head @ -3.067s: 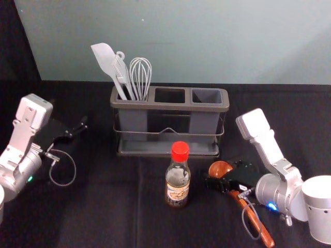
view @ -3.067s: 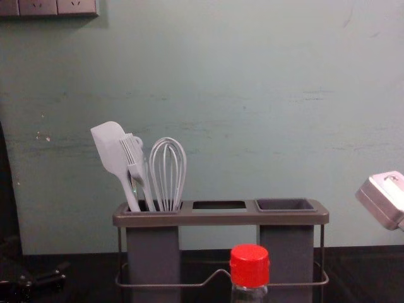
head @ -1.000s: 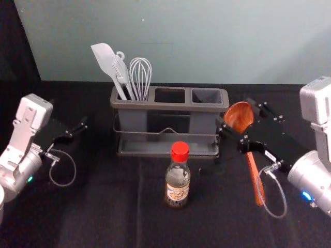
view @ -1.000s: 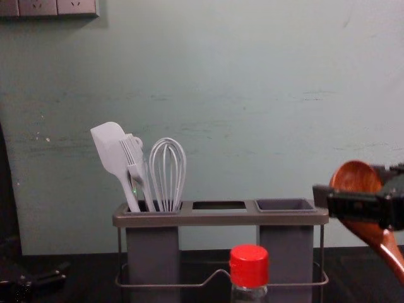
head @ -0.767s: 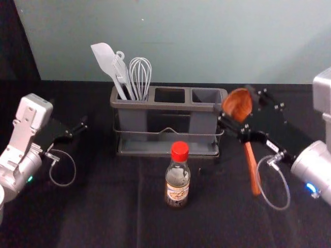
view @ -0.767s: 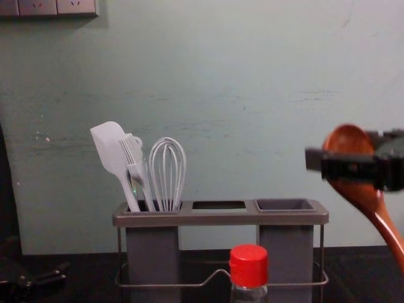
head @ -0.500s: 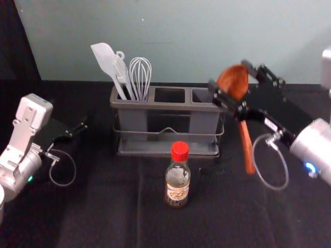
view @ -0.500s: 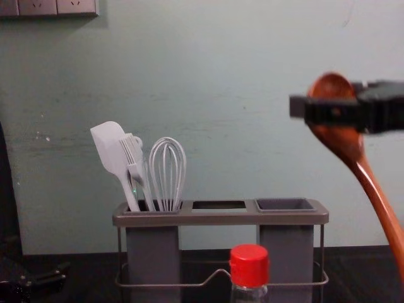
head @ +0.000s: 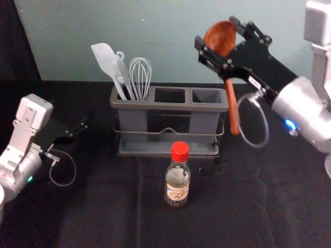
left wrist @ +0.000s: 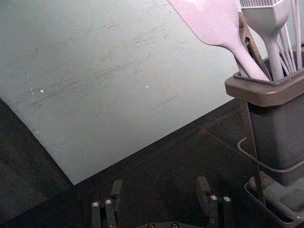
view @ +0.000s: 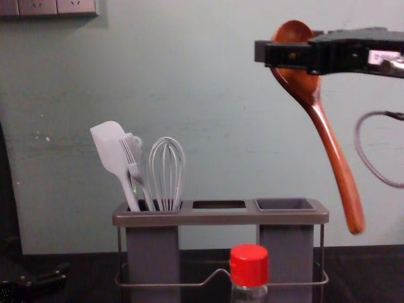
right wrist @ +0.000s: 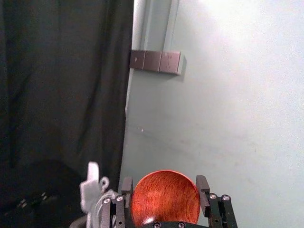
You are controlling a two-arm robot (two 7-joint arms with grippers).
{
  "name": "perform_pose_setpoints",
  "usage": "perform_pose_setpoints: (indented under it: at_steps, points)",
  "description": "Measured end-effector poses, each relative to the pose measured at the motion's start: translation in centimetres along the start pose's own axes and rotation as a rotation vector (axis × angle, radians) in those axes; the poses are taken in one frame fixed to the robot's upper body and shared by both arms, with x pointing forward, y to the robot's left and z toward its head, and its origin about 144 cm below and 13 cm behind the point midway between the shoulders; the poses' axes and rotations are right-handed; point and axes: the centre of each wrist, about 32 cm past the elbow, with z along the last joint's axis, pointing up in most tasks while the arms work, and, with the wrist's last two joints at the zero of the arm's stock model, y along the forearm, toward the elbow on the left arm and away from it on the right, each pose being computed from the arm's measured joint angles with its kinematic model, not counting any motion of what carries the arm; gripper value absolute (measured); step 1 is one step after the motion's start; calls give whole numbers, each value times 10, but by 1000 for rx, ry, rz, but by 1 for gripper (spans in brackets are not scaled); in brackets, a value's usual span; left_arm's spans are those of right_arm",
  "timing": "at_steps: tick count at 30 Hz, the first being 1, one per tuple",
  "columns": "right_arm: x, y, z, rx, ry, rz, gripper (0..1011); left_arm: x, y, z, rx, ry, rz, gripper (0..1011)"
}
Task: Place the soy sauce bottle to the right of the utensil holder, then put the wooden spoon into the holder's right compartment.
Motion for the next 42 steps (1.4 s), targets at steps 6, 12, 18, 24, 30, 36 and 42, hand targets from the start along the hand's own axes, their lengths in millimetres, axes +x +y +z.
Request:
perform_pose_setpoints:
  at_steps: [6, 12, 18, 24, 30, 36, 42]
  points:
    - [9, 32, -1, 42, -35, -15, 828, 0, 0, 0, 0, 0, 0, 1005]
    - [15, 54, -1, 56, -42, -13, 828, 0, 0, 0, 0, 0, 0, 1005]
    - [16, 71, -5, 66, -38, -8, 828, 0, 0, 0, 0, 0, 0, 1005]
    - [17, 86, -14, 78, -29, -8, 828, 0, 0, 0, 0, 0, 0, 1005]
    - [20, 98, -25, 100, -26, -10, 828, 0, 0, 0, 0, 0, 0, 1005]
    - [21, 106, -35, 101, -36, -15, 828, 0, 0, 0, 0, 0, 0, 1005]
    - [20, 108, -43, 87, -31, -17, 828, 0, 0, 0, 0, 0, 0, 1005]
